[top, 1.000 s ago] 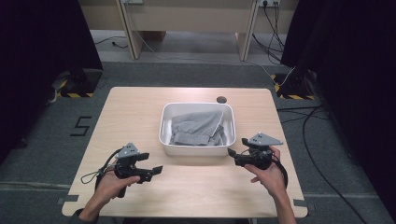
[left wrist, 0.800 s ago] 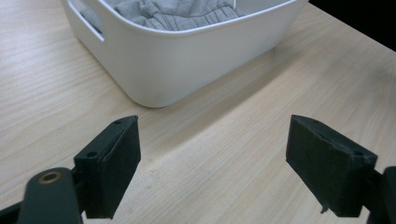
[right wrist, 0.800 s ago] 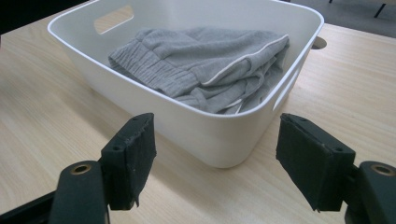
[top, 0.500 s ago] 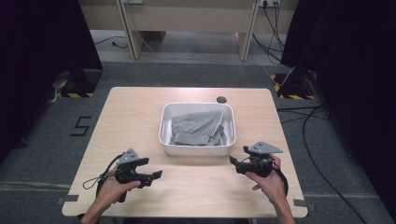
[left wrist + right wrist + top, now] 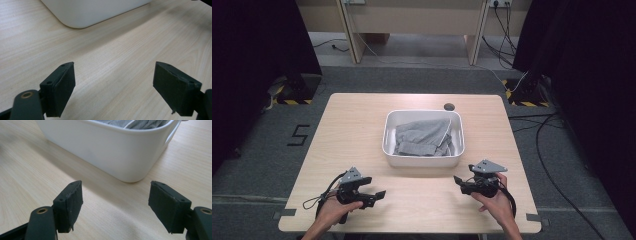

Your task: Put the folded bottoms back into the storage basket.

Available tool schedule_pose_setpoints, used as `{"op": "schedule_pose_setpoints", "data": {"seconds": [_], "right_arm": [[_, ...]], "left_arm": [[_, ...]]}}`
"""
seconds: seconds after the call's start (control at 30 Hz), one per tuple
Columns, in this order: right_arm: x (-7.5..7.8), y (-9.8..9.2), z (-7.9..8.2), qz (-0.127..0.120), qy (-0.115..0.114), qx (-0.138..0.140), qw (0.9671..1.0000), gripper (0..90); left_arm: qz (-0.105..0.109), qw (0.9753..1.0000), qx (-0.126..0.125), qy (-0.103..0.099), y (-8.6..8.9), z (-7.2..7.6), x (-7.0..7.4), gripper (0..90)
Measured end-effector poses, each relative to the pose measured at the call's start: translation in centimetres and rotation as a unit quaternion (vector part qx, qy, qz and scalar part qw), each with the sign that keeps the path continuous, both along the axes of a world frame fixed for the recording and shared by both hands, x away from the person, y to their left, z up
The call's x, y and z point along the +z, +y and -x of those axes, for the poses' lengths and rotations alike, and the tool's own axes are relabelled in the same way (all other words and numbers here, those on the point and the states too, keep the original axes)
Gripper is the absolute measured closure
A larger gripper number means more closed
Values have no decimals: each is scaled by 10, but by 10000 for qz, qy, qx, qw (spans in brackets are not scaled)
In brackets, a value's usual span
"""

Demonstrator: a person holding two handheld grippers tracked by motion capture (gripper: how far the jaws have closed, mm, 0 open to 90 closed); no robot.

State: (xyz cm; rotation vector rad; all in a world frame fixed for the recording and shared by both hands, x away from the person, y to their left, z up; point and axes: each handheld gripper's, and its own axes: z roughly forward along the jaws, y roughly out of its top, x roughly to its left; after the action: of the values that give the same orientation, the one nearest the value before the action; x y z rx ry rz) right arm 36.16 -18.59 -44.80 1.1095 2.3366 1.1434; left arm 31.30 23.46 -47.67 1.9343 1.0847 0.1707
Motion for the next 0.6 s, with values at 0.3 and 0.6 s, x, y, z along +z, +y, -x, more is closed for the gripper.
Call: {"op": "schedule_pose_setpoints", "data": {"seconds": [0.3,0.6], "right_arm": [[-3,-1,6,-4,0,-55,10000,280],[-6,-4,16,38,-2,-72,10000,279]], "left_arm": [[35,10000,-21,-36,3,13,1,175],[-46,9999,-60,-98,8,23,-1,175]]}}
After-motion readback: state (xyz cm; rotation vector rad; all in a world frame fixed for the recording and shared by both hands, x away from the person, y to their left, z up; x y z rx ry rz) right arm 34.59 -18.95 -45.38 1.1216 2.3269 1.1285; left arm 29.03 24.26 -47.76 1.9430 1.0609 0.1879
